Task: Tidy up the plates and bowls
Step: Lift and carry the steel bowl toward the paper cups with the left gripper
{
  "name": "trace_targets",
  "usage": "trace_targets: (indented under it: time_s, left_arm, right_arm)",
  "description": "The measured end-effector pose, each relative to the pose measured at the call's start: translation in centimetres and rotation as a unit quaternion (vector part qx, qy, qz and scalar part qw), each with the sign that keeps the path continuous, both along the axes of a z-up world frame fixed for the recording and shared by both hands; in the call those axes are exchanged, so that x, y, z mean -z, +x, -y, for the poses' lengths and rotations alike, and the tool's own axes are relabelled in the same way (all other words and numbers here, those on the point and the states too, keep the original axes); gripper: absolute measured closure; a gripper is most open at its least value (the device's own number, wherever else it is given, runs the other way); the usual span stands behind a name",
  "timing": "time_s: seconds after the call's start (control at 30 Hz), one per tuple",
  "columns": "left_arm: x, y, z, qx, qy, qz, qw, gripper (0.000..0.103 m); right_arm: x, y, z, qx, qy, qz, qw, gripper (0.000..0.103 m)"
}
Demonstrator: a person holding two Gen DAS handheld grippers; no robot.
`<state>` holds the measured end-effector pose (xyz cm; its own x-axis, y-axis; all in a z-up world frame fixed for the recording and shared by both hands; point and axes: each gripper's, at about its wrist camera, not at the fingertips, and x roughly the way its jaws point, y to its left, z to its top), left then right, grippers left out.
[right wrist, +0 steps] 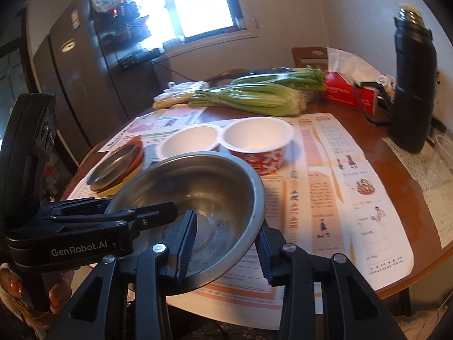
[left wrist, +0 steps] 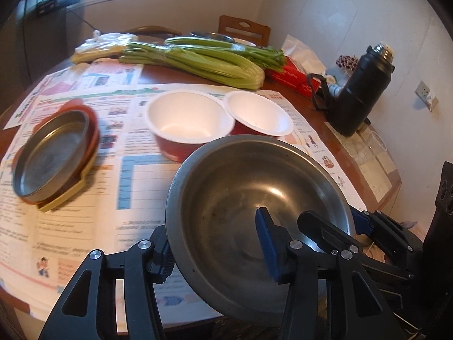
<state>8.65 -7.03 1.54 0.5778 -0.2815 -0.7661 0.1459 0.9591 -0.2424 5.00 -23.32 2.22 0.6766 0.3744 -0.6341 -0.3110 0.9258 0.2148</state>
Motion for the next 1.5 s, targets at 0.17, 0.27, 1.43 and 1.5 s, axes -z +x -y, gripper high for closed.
trace_targets:
  time_s: [0.17,0.27,1.43,1.5]
  left_arm:
    - [0.7,-0.4,-1.7,-0.012,-0.004,-0.007,0.9999,0.051]
    - [1.6,-0.3,-2.4,-0.018,-0.005,-0.016,0.9997,0.051]
    - [3.1,0.6,-3.7,-0.045,0.023,-0.011,0.9987,0.049]
    - [2.9,0.5,-4.1,-0.048,0.02,-0.008,0.9986,0.049]
  right_arm:
    - [0.5,-0.1,-1.9,-0.016,-0.009,-0.01,1.0,0.062]
    - [0.8,-0.2,-2.7,-0.024,-0.014,-0.015,1.0,0.062]
    - [3.6,2.2,-1.7,-0.01,0.025,-0.067,0.997,0.062]
    - [3.5,2.3,-1.0,-0.007,0.049,-0.075,0.996,0.062]
